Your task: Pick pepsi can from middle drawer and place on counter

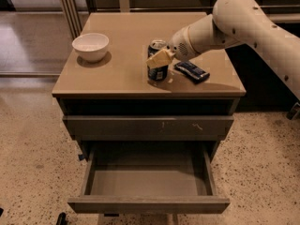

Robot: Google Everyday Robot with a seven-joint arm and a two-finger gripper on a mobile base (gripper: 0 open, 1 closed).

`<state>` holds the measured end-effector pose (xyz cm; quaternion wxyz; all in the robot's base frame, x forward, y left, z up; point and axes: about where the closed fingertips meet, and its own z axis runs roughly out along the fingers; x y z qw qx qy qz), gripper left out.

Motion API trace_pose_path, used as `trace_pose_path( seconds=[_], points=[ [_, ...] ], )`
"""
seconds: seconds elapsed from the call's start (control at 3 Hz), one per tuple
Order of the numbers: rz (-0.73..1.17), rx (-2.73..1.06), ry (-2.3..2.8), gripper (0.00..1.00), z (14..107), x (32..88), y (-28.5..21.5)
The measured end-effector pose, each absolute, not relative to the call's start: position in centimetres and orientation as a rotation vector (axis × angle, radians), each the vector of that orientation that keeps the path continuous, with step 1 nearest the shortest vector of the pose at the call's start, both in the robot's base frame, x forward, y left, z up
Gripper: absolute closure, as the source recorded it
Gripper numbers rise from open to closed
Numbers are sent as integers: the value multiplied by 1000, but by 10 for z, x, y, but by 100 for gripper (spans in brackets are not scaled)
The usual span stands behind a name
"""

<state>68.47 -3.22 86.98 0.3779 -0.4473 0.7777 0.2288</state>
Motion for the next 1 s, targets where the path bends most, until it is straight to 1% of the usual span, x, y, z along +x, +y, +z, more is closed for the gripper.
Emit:
trace_pose_path(
  seconds=[0.33, 0.67, 1.0],
  points=[
    [585, -1143, 1988, 6, 870, 685, -32],
    [585, -1143, 1988, 0, 870, 685, -32],
    [585, -1143, 1988, 0, 870, 685, -32]
  ],
)
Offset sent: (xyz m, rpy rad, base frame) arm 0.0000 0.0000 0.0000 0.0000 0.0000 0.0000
